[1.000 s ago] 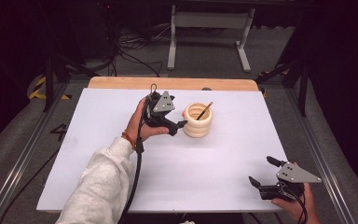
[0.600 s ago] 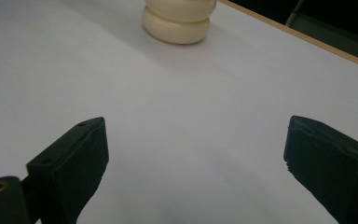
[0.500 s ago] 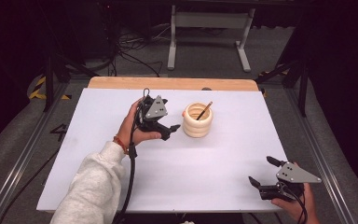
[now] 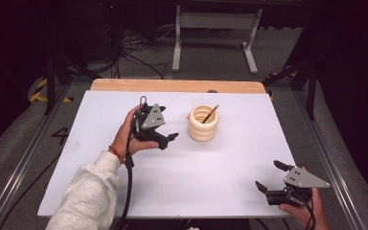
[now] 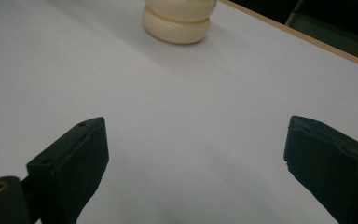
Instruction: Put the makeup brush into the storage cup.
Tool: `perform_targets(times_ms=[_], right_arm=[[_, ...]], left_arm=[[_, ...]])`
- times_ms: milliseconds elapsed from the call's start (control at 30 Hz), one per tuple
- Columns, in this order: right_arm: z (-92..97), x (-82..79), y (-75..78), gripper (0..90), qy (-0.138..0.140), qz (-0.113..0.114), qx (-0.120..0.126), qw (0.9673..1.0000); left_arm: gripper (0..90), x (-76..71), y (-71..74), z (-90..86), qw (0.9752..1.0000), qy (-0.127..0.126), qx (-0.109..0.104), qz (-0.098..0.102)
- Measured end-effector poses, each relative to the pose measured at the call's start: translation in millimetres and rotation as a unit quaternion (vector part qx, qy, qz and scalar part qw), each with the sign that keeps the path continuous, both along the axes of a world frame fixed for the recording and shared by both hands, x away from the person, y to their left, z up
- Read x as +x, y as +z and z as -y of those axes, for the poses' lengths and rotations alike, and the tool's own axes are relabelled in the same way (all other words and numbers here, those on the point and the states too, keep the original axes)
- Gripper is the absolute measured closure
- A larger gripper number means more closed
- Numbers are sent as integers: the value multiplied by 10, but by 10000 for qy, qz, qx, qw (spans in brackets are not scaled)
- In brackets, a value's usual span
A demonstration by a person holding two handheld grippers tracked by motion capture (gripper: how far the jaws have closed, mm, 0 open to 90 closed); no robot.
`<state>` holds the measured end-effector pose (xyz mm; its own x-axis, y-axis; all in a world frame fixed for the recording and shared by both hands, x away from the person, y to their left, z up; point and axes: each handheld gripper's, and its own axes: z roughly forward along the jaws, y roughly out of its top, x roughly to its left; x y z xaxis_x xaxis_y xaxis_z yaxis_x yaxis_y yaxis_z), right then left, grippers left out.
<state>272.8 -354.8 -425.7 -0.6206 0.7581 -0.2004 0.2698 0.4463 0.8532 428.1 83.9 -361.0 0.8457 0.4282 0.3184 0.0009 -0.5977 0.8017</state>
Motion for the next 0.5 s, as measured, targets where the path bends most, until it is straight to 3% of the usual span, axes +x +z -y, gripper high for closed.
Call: perform_targets(times_ms=[500], right_arm=[[4,-3,3,72,1,21,-10,10000]], left_arm=[[58,-155,-85,-201,9999,78,102,14]])
